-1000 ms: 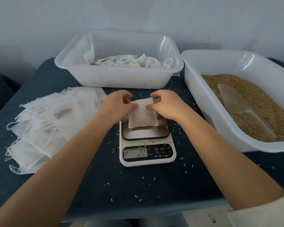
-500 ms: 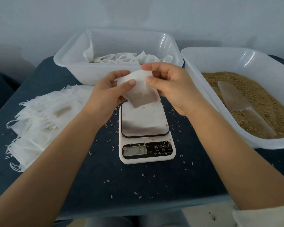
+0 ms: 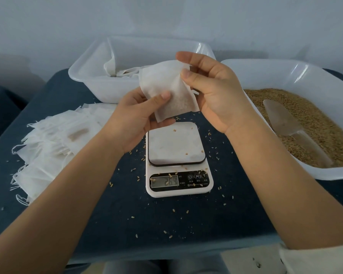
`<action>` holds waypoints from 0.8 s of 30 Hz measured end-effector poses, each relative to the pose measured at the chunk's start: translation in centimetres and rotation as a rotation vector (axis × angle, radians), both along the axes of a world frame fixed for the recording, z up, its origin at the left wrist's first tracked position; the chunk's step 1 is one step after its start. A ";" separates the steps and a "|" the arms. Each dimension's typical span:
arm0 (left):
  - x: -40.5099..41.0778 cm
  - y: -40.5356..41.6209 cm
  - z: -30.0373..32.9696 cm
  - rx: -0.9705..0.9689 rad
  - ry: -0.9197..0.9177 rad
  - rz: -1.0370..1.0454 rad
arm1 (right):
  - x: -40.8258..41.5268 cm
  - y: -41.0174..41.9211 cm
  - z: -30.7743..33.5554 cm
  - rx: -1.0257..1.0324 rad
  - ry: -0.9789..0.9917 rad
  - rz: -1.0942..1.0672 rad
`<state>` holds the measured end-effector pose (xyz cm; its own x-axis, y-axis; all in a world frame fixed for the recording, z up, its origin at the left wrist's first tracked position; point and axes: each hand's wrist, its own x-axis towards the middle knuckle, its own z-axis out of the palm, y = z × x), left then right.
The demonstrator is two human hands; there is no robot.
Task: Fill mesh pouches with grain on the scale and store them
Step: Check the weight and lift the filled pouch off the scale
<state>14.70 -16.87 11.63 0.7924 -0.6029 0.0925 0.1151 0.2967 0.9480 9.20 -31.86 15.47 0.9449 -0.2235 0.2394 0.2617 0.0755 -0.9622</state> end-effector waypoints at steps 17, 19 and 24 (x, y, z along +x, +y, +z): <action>-0.7 0.4 0.9 0.065 -0.151 0.096 | -0.1 -0.3 0.3 0.038 0.102 0.045; -0.8 0.4 1.0 0.074 -0.172 0.103 | -0.2 -0.5 0.3 -0.036 0.122 0.094; -0.8 0.3 1.2 0.087 -0.211 0.127 | -0.3 -0.8 0.1 -0.329 0.165 0.081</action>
